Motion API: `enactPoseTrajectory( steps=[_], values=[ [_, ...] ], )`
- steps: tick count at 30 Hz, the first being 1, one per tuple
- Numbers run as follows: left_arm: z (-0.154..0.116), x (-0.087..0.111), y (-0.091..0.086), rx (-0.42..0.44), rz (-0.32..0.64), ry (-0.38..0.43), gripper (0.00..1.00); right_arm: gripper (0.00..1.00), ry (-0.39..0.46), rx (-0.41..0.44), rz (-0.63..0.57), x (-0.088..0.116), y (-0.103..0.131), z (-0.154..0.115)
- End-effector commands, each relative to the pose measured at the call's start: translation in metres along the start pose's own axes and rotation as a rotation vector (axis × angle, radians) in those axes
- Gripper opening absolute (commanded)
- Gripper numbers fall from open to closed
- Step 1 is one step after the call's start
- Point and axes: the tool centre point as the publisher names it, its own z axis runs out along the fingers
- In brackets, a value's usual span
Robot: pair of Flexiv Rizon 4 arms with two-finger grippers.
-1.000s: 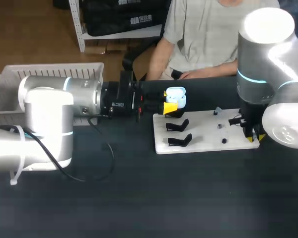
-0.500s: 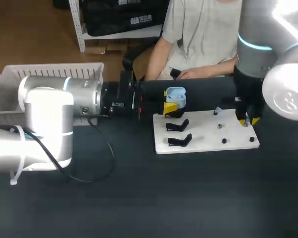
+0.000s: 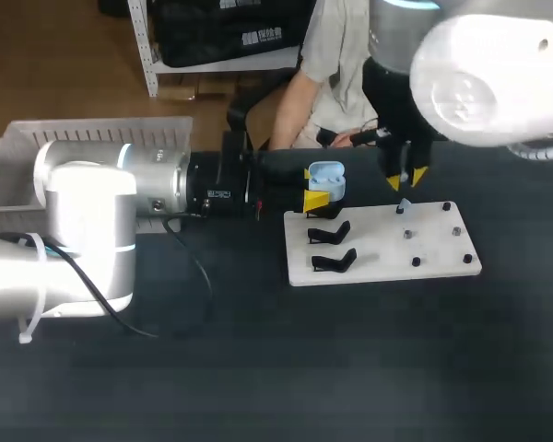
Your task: Pick up each earbud case from the left stands, insert the matching earbuds, close the lid, and place the case in the box.
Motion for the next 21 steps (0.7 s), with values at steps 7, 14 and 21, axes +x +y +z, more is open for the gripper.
enactPoseTrajectory(
  steps=[7,14,21],
  values=[
    [0.000,0.001,-0.002,-0.008,0.004,-0.003,0.00,0.00,0.026,0.004,0.006,-0.005,0.003,-0.008],
    [0.000,0.001,-0.002,-0.008,0.004,-0.003,0.00,0.00,0.037,-0.049,0.019,-0.008,0.017,-0.014],
    [0.000,0.001,-0.002,-0.008,0.004,-0.003,0.00,0.00,0.080,0.011,0.318,-0.025,0.030,-0.017]
  ],
)
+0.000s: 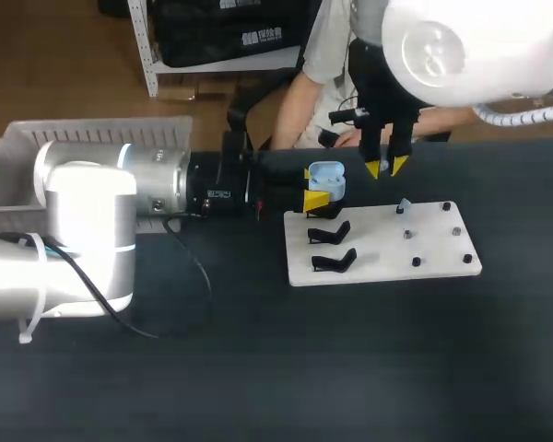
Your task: Pick up each earbud case from the left stands, insert the matching earbuds, close the lid, and place the case in the box.
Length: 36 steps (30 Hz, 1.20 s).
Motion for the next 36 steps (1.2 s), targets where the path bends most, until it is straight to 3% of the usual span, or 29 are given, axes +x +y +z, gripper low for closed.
enactPoseTrajectory(
  steps=[1,3,5,9,11,24,29,31,36],
  values=[
    [0.000,0.001,-0.002,-0.008,0.004,-0.003,0.00,0.00,0.029,0.064,0.222,-0.018,0.011,-0.002],
    [0.000,0.001,-0.002,-0.008,0.004,-0.003,0.00,0.00,0.066,0.028,0.323,-0.023,0.014,-0.001],
    [0.000,0.001,-0.002,-0.008,0.004,-0.003,0.00,0.00,0.051,0.043,0.336,-0.025,0.019,0.000],
    [0.000,0.001,-0.002,-0.008,0.004,-0.003,0.00,0.00,0.032,0.052,0.353,-0.027,0.024,0.003],
    [0.000,0.001,-0.002,-0.008,0.004,-0.003,0.00,0.00,0.038,0.103,0.348,-0.025,0.022,0.008],
    [0.000,0.001,-0.002,-0.008,0.004,-0.003,0.00,0.00,0.044,0.079,0.344,-0.023,0.020,0.008],
    [0.000,0.001,-0.002,-0.008,0.004,-0.003,0.00,0.00,0.086,0.086,0.522,-0.025,0.014,0.013],
    [0.000,0.001,-0.002,-0.008,0.004,-0.003,0.00,0.00,0.142,0.094,0.616,-0.025,0.013,0.014],
    [0.000,0.001,-0.002,-0.008,0.004,-0.003,0.00,0.00,0.188,0.025,0.721,-0.023,0.019,0.009]
  ],
)
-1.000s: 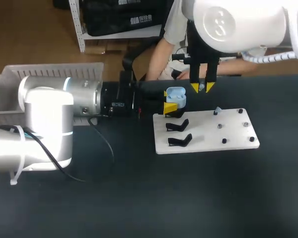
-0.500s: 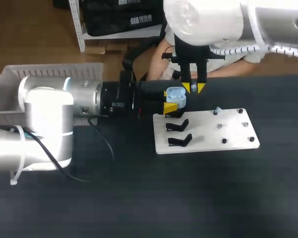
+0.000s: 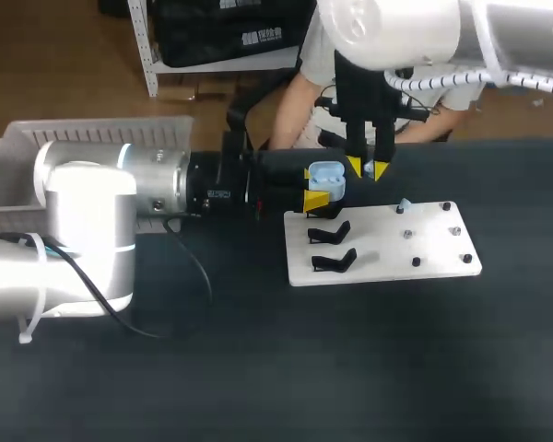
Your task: Pick up each earbud case from the left stands, insert the matching earbuds, close the lid, and place the case in the box.
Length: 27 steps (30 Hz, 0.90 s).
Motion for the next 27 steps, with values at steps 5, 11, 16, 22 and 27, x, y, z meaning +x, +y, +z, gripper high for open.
enactPoseTrajectory(
  steps=[5,11,16,22,27],
  values=[
    [0.000,0.001,-0.002,-0.008,0.004,-0.004,0.00,0.00,0.079,-0.015,0.121,0.007,0.015,-0.006],
    [0.000,0.001,-0.002,-0.008,0.004,-0.004,0.00,0.00,0.080,-0.019,0.119,0.008,0.016,-0.008],
    [0.000,0.001,-0.002,-0.008,0.004,-0.004,0.00,0.00,0.080,-0.019,0.119,0.008,0.016,-0.008],
    [0.000,0.001,-0.002,-0.008,0.004,-0.004,0.00,0.00,0.082,-0.010,0.119,0.009,0.018,-0.003],
    [0.000,0.001,-0.002,-0.008,0.004,-0.004,0.00,0.00,0.092,0.000,0.119,0.013,0.024,0.001]
  ],
)
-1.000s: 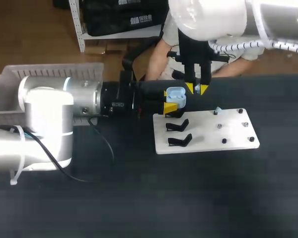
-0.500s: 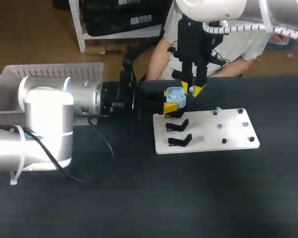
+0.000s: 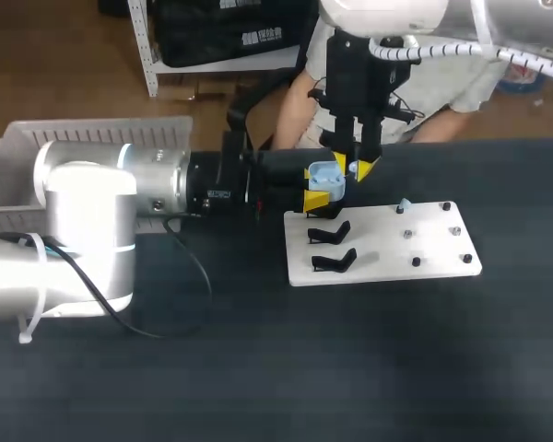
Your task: Pick up each earbud case from the left stands, insert the matching earbuds, close the lid, and place the case in the box.
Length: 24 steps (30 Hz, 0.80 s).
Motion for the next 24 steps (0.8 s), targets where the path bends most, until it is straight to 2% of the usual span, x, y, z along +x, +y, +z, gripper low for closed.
enactPoseTrajectory(
  steps=[1,3,5,8,11,17,24],
  values=[
    [0.000,0.001,-0.002,-0.008,0.004,-0.004,0.00,0.00,0.000,0.018,0.010,0.002,0.007,0.003],
    [0.000,0.001,-0.002,-0.008,0.004,-0.004,0.00,0.00,0.025,0.013,0.032,0.003,0.007,0.002],
    [0.000,0.001,-0.002,-0.008,0.004,-0.004,0.00,0.00,0.006,-0.019,0.065,0.005,0.009,0.000],
    [0.000,0.001,-0.002,-0.008,0.004,-0.004,0.00,0.00,0.021,-0.052,0.134,0.007,0.012,-0.002],
    [0.000,0.001,-0.002,-0.008,0.004,-0.004,0.00,0.00,0.022,-0.052,0.192,0.009,0.014,-0.004],
    [0.000,0.001,-0.002,-0.008,0.004,-0.004,0.00,0.00,0.017,-0.056,0.226,0.011,0.017,-0.007],
    [0.000,0.001,-0.002,-0.008,0.004,-0.004,0.00,0.00,0.013,-0.019,0.290,0.014,0.022,-0.006]
  ],
)
